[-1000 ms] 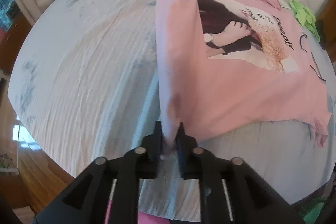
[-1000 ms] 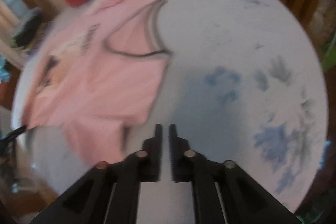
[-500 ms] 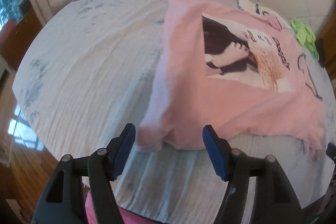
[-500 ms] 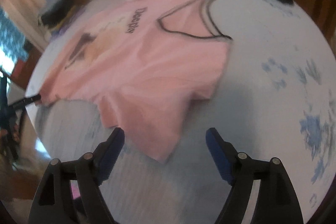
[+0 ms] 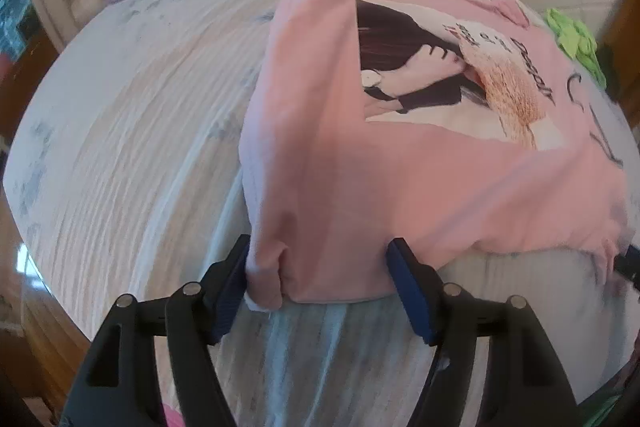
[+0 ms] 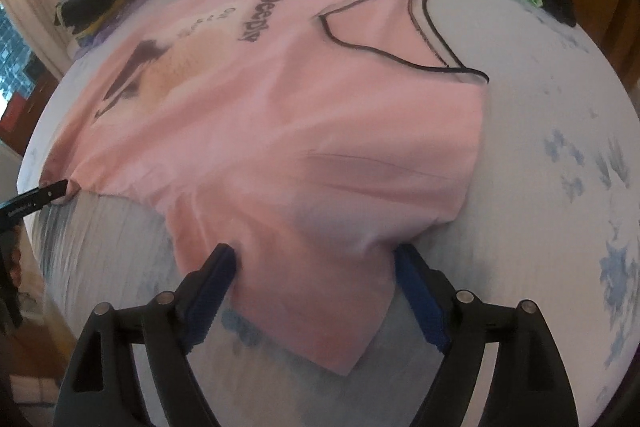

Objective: Fold clothes

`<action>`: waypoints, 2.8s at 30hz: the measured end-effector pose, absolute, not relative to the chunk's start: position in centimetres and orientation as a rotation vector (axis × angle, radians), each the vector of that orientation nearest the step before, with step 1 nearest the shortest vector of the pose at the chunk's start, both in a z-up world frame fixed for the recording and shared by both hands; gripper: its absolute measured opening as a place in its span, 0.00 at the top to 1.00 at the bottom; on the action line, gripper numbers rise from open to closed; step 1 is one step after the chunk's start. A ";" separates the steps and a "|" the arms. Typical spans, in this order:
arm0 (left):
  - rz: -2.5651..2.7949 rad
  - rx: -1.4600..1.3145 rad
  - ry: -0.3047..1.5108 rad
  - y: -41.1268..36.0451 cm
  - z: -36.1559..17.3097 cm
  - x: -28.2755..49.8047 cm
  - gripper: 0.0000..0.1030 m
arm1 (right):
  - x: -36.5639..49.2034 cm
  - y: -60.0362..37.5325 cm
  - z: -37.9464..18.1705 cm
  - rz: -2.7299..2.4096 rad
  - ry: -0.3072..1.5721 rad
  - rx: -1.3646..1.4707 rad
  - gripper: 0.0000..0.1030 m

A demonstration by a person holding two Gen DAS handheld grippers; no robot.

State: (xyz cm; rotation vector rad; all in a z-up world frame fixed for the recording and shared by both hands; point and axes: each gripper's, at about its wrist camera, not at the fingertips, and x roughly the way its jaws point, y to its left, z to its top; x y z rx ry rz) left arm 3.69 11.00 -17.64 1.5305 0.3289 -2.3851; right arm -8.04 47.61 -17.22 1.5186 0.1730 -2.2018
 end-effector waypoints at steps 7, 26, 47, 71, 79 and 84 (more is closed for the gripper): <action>-2.380 1.538 0.320 10.6 -17.4 4.4 0.33 | -7.9 49.1 -16.3 -2.174 0.140 1.509 0.25; -2.421 1.472 0.289 11.6 -17.1 6.1 0.88 | -4.5 49.1 -16.8 -2.246 0.366 1.420 0.97; -2.410 1.707 0.235 5.8 -12.2 -8.8 0.90 | -23.9 44.9 -9.2 -2.152 0.161 1.499 0.95; -2.459 1.516 0.031 6.4 -15.4 -6.2 0.37 | -20.3 55.8 -13.1 -2.318 -0.144 1.617 0.55; -2.403 1.569 0.117 6.3 -17.0 -7.2 0.88 | -21.0 52.0 -15.3 -2.263 0.021 1.605 0.52; -2.452 1.509 0.255 5.2 -13.8 -4.1 0.91 | -21.1 51.3 -15.3 -2.263 0.075 1.632 0.96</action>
